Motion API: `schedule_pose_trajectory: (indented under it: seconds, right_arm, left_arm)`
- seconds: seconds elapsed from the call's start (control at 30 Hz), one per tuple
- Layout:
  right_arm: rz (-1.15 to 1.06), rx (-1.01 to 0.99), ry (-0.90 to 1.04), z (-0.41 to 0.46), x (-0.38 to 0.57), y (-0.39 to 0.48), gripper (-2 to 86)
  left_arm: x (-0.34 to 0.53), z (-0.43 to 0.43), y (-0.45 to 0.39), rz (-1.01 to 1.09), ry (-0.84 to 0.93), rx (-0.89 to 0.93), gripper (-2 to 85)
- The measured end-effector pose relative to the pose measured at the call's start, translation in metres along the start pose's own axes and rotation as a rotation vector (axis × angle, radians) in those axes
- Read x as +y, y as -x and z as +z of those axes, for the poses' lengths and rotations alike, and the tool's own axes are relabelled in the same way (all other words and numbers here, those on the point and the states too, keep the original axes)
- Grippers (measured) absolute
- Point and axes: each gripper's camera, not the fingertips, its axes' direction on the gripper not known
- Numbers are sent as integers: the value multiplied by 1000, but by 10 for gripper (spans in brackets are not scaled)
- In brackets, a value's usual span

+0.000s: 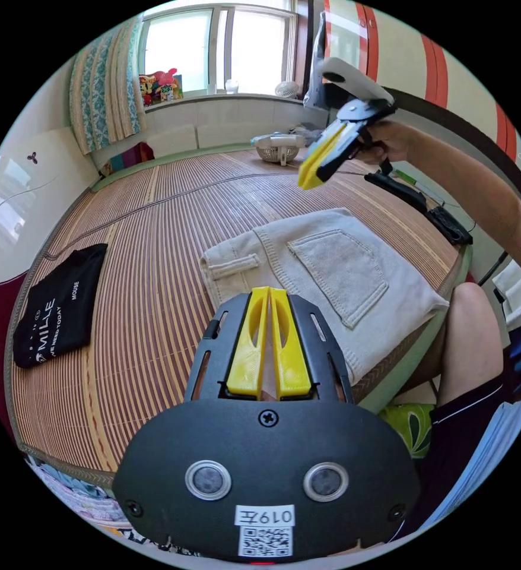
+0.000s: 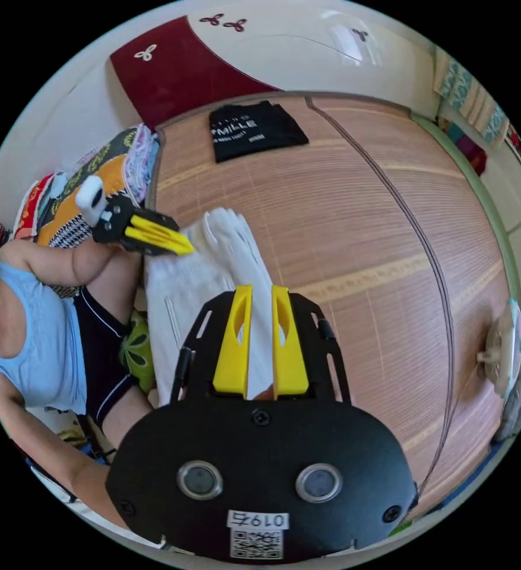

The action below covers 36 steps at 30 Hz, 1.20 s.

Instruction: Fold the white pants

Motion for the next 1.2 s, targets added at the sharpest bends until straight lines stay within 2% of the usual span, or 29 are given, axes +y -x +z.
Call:
schedule_pose_trajectory:
  seconds: [0.1, 0.23, 0.5, 0.6, 0.73, 0.87, 0.97, 1.13, 1.2]
  right_arm:
    - [-31, -147, -4, 20, -59, 9, 67]
    - [-38, -246, 118, 53, -109, 0, 106]
    - [95, -447, 126, 38, -114, -41, 87]
    - [66, -368, 144, 23, -120, -24, 73]
    - [-43, -127, 163, -10, -130, 36, 43]
    - [-38, 18, 120, -41, -120, 74, 33]
    - [12, 87, 66, -59, -110, 92, 30]
    - [181, 61, 3, -79, -97, 93, 43]
    - [187, 92, 14, -89, -98, 106, 51]
  left_arm:
    - [9, -10, -14, 57, -9, -7, 6]
    - [21, -12, -25, 109, 14, 105, 5]
    - [23, -7, -52, 213, 62, 40, 4]
    - [26, -7, -61, 243, 62, 9, 4]
    - [28, -7, -74, 273, 72, -32, 4]
    - [29, -8, -78, 269, 88, -34, 4]
    - [29, -8, -80, 267, 92, -41, 4]
    - [32, -9, -80, 260, 98, -42, 5]
    - [33, -11, -77, 246, 92, -20, 4]
